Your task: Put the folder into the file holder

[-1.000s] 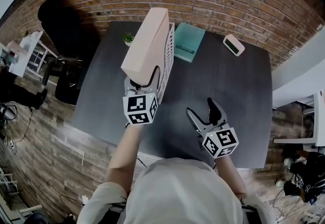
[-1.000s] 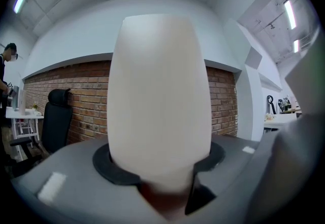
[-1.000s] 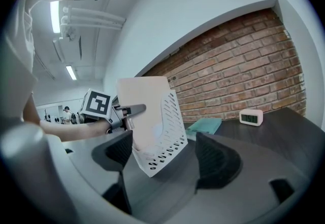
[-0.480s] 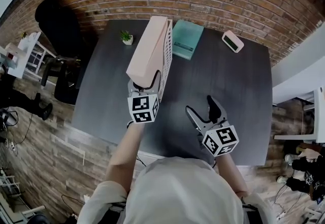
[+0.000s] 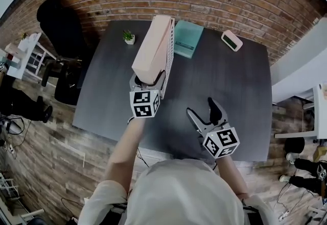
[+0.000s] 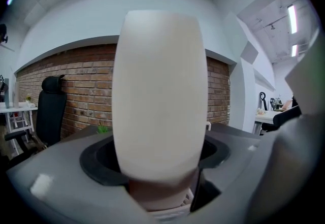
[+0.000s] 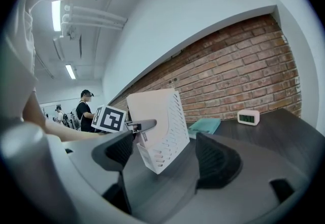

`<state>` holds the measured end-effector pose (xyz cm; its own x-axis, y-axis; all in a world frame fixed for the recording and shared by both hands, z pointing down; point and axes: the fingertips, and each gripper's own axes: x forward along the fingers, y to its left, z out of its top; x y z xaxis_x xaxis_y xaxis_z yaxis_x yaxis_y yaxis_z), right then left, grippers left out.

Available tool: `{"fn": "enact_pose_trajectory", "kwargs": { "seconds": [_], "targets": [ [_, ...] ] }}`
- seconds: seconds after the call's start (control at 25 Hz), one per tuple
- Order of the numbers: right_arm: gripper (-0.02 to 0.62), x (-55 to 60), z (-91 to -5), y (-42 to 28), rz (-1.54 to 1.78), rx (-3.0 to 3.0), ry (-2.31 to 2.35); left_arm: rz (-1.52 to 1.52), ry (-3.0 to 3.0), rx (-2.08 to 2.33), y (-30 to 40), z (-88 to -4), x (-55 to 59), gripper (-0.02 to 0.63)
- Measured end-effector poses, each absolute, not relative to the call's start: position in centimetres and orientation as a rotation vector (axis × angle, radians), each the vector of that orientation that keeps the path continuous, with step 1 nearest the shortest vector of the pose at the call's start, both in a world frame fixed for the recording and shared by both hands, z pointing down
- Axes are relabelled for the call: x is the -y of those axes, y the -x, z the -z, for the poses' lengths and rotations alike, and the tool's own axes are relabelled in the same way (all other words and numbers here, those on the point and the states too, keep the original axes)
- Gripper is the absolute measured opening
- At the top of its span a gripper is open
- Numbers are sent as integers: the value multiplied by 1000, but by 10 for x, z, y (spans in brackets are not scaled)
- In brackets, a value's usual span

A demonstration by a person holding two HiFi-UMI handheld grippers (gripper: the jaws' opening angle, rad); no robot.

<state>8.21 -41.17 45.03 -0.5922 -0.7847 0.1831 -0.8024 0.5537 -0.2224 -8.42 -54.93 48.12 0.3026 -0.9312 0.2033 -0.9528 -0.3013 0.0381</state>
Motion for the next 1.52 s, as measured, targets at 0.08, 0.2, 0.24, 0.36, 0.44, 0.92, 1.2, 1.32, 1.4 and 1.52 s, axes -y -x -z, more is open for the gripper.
{"fn": "enact_pose_trajectory", "kwargs": {
  "seconds": [0.08, 0.2, 0.24, 0.36, 0.44, 0.92, 1.2, 1.32, 1.4, 1.52],
  "targets": [
    [380, 402, -449, -80, -432, 2713, -1398, -193, -2419, 1745, 86, -477, 538, 367],
    [380, 387, -447, -75, -425, 2711, -1408, -167, -2435, 1724, 90, -471, 518, 367],
    [380, 381, -446, -72, -423, 2710, -1410, -164, -2440, 1715, 91, -469, 510, 367],
    [380, 361, -446, -66, -417, 2707, -1420, -154, -2456, 1670, 93, -467, 483, 367],
    [380, 347, -445, -62, -413, 2706, -1427, -149, -2467, 1634, 94, -466, 463, 367],
    [240, 249, -450, -40, -386, 2700, -1439, -64, -2463, 1519, 105, -461, 316, 263],
    [125, 190, -453, -32, -355, 2682, -1433, -91, -2419, 1549, 118, -474, 230, 136],
    [95, 169, -453, -29, -343, 2670, -1430, -98, -2406, 1564, 123, -475, 199, 121],
    [86, 156, -453, -27, -328, 2669, -1429, -96, -2404, 1575, 126, -474, 180, 84],
    [62, 140, -451, -23, -300, 2673, -1425, -81, -2395, 1600, 134, -471, 157, 44]
  ]
}}
